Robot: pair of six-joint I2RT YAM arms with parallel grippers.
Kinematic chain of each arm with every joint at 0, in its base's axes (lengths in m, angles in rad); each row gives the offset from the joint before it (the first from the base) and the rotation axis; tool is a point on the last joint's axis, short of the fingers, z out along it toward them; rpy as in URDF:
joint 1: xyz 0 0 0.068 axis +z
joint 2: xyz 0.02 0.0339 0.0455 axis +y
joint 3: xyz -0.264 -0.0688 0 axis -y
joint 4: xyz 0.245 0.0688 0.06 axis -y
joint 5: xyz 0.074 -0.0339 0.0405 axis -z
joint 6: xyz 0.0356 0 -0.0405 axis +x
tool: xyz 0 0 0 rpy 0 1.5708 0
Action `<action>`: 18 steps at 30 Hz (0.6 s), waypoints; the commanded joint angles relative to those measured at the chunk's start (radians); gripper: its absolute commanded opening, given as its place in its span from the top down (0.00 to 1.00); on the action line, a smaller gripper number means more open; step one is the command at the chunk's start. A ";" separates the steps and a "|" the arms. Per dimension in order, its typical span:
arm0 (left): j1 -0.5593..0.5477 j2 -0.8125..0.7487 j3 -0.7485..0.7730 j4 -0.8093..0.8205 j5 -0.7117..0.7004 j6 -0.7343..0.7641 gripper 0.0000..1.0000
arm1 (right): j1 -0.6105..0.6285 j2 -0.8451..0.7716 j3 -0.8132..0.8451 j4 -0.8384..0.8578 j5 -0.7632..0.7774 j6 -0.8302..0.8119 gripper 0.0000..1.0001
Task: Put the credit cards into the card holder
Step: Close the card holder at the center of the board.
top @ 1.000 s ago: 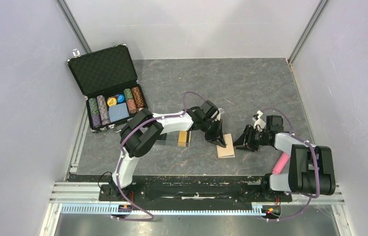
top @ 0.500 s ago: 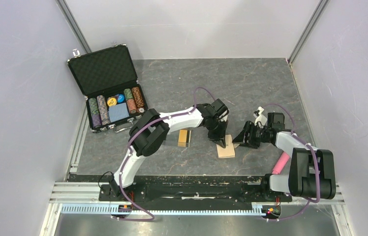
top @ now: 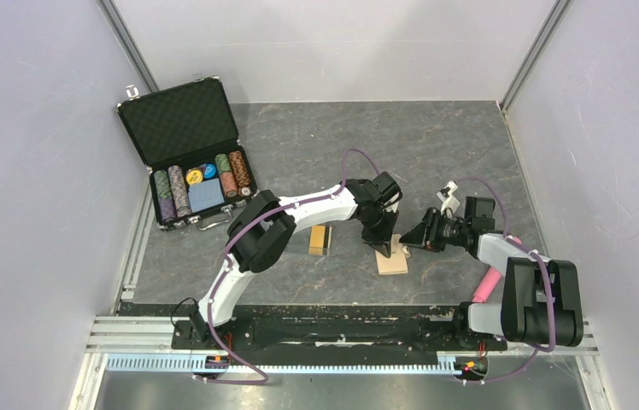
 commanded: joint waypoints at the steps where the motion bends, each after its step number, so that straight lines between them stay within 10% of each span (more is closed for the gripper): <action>1: -0.004 0.016 0.028 -0.027 -0.026 0.053 0.97 | 0.009 0.002 -0.039 0.062 -0.053 0.010 0.65; 18: 0.044 -0.145 -0.215 0.341 0.198 -0.139 0.74 | 0.023 0.055 -0.119 0.243 -0.012 0.142 0.69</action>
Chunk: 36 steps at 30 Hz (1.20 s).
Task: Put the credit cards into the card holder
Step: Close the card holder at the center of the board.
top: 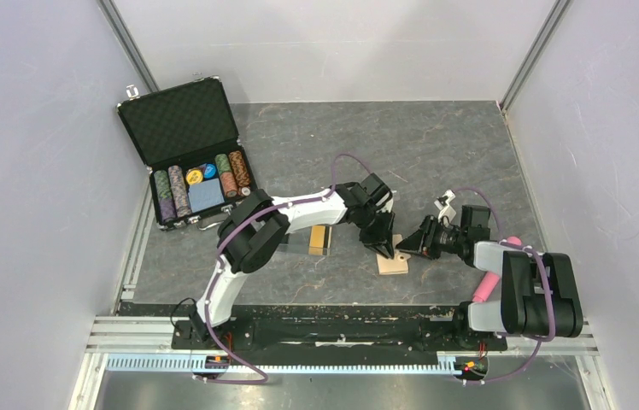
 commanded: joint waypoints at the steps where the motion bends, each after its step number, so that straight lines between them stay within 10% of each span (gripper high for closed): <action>1: 0.026 -0.097 -0.105 0.196 0.114 -0.135 0.73 | 0.004 0.017 -0.007 0.059 0.022 0.026 0.69; 23: 0.030 0.017 -0.131 0.362 0.151 -0.260 0.56 | 0.004 0.017 -0.044 0.176 0.038 0.179 0.70; 36: 0.032 0.013 -0.097 0.322 0.123 -0.218 0.77 | 0.001 -0.030 -0.009 0.141 0.056 0.173 0.69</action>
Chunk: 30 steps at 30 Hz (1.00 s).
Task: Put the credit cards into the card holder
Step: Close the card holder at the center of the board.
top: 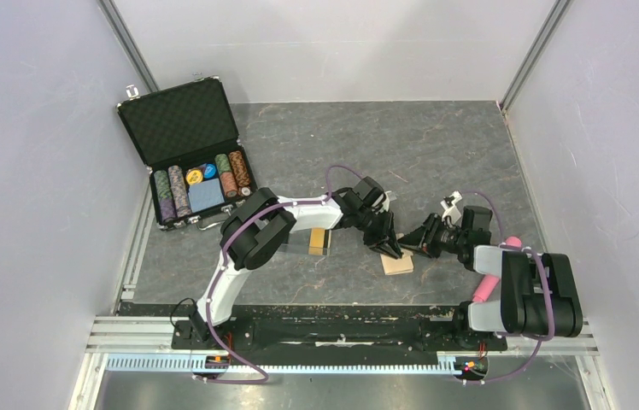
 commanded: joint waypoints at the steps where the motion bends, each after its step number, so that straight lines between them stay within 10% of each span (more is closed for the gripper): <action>1: 0.002 -0.015 0.049 -0.043 -0.055 0.041 0.74 | 0.000 -0.058 0.047 -0.049 0.012 -0.035 0.69; 19: 0.009 -0.014 -0.004 0.222 0.025 -0.075 0.92 | -0.046 -0.154 0.103 -0.305 0.119 -0.227 0.70; 30: 0.017 -0.058 -0.020 0.117 -0.029 -0.040 0.98 | -0.046 -0.154 0.108 -0.316 0.119 -0.246 0.74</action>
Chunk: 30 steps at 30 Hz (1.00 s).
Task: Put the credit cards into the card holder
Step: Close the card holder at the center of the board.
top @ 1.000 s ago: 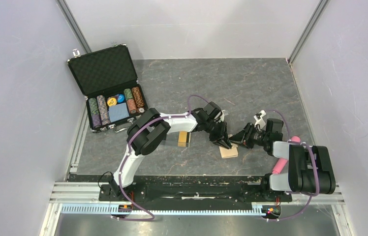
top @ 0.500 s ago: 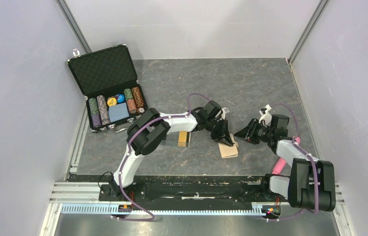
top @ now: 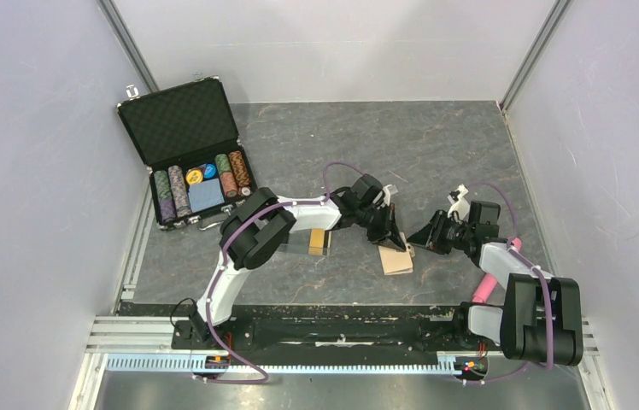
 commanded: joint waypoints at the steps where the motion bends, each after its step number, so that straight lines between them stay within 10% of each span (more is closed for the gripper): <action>1: 0.010 -0.060 0.000 -0.068 -0.029 0.016 0.98 | -0.003 -0.001 0.022 -0.004 0.002 -0.028 0.74; 26: 0.008 -0.107 0.050 -0.298 -0.138 0.116 0.98 | 0.064 0.030 0.020 0.041 -0.017 -0.011 0.78; 30: 0.022 -0.123 -0.049 -0.037 -0.056 -0.003 0.75 | 0.071 0.046 -0.004 0.041 -0.001 -0.011 0.80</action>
